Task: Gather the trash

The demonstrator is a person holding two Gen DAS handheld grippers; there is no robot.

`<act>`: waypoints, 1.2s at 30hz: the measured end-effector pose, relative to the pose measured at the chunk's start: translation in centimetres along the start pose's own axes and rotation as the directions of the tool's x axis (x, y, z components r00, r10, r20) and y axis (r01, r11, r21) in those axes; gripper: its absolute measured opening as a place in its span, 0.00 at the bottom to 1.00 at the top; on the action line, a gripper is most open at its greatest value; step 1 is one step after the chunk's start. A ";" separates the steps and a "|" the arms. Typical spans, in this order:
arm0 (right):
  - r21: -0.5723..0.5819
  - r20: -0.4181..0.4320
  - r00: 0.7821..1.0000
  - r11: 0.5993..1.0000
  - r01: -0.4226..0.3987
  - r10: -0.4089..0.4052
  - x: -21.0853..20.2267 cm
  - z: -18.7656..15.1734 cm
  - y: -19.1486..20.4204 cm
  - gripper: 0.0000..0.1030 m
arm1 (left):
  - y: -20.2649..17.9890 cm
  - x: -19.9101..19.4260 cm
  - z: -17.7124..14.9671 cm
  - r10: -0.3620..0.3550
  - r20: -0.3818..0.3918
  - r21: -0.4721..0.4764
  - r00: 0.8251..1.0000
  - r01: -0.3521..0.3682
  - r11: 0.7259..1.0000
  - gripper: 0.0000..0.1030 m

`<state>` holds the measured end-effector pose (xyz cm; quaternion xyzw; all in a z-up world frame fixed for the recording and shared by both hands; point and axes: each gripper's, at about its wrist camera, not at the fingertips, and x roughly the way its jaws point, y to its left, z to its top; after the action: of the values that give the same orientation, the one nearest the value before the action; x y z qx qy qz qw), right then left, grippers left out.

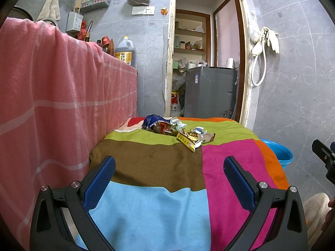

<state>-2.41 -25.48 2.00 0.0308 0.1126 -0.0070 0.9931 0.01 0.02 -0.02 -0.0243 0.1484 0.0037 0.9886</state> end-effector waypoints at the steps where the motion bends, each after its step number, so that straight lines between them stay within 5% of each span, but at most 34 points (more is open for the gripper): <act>1: 0.000 0.000 1.000 1.000 0.000 0.000 0.0 0.0 0.0 1.00 | 0.0 0.0 0.0 0.000 0.000 0.000 1.000 0.000 1.000 0.98; 36: 0.002 0.004 1.000 1.000 0.001 -0.001 0.0 0.1 -0.2 1.00 | 0.1 0.1 -0.3 0.001 -0.003 -0.001 1.000 -0.001 1.000 0.98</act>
<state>-2.35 -25.65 2.07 0.0318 0.1107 -0.0074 0.9933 -0.03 0.09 -0.31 -0.0249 0.1499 0.0045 0.9884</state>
